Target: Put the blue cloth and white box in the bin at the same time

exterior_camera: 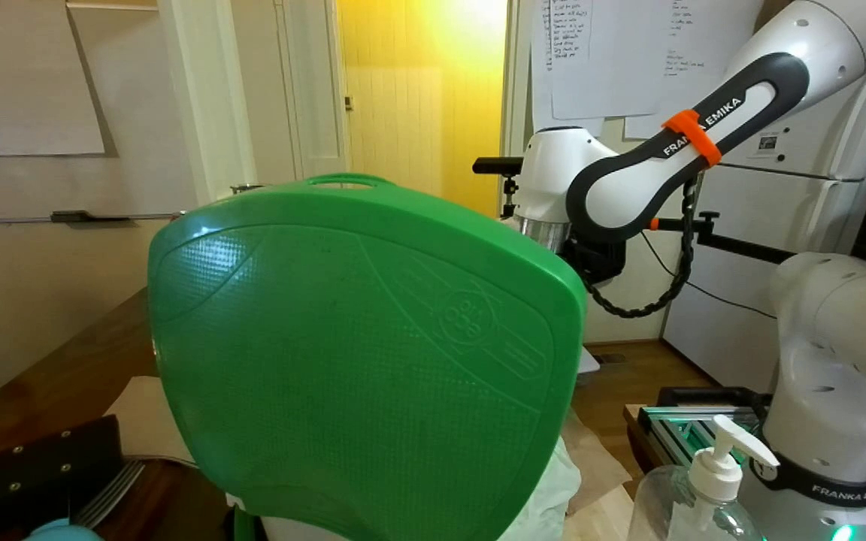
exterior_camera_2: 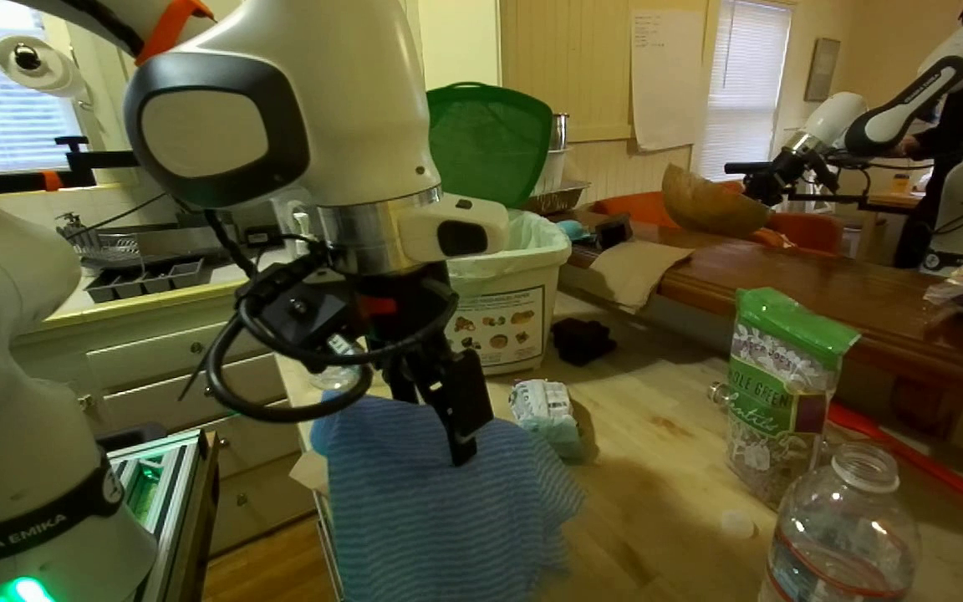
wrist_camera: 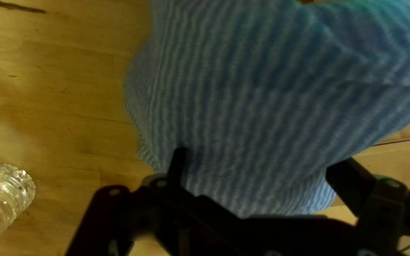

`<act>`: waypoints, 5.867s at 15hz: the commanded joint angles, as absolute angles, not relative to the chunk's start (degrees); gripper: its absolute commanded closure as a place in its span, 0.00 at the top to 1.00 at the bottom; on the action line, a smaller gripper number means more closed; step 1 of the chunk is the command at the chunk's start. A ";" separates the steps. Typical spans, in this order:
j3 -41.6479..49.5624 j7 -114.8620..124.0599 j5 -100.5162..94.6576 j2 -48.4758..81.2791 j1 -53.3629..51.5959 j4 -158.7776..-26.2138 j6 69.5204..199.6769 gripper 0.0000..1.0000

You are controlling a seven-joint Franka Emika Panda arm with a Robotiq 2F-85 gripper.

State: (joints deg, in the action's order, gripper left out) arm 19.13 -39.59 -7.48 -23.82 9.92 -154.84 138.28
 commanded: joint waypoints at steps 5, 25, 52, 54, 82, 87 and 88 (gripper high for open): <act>17.55 -39.87 -11.23 -24.83 10.97 -156.32 139.46 1.00; 17.68 -36.89 -13.47 -18.91 12.13 -157.33 145.85 0.92; 16.21 -35.04 -12.56 -22.84 10.78 -153.62 141.27 0.58; 15.80 -35.28 -12.90 -23.51 10.57 -152.08 139.67 0.57; 8.49 -40.54 -12.06 -20.26 0.18 -131.92 125.84 0.65; 6.76 -41.24 -12.29 -19.76 -1.23 -129.95 125.62 0.63; 6.46 -41.32 -12.33 -19.76 -1.46 -129.62 125.62 0.63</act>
